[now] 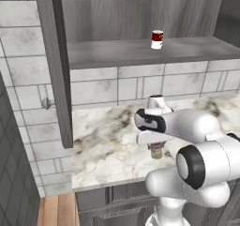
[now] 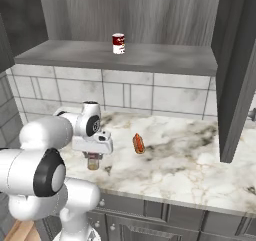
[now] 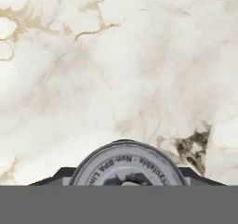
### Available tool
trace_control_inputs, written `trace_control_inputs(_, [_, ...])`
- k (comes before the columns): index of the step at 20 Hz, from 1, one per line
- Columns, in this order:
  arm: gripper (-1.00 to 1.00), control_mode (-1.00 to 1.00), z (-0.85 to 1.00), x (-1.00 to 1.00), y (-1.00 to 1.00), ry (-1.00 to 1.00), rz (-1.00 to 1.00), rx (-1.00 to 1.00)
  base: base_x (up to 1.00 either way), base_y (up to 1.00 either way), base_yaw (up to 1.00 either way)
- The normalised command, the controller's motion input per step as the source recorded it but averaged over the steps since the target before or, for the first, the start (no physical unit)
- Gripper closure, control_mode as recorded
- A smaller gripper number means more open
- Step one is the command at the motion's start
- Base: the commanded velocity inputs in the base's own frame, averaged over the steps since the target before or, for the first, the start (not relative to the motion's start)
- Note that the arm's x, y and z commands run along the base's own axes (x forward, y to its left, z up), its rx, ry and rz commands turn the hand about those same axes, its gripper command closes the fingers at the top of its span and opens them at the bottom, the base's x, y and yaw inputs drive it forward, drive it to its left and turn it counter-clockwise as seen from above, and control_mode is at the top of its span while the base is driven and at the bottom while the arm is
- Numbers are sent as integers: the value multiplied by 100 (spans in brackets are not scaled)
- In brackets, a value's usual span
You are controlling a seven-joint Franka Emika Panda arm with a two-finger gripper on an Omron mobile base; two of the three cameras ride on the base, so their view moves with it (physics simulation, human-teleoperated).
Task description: Restock the canned food cabinet by taking the new fresh canned food from the counter and placing it in the cabinet. Then, take the old canned food from the cabinet and place it on the counter.
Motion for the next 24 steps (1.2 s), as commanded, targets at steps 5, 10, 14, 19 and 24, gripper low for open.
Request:
trace_control_inputs(5, [100, -100, 24, -43, -7, -14, 0, 7, 0, 0, 0])
trace_control_inputs(10, [100, -100, 97, -82, -16, -47, 0, 18, 0, 0, 0])
trace_control_inputs(14, [100, -100, 100, -78, -2, -53, 0, 16, 0, 0, 0])
trace_control_inputs(19, [100, -100, 100, -53, 2, -48, 0, 10, 0, 0, 0])
trace_control_inputs(24, [100, -100, 100, -24, 15, -42, 0, 4, 0, 0, 0])
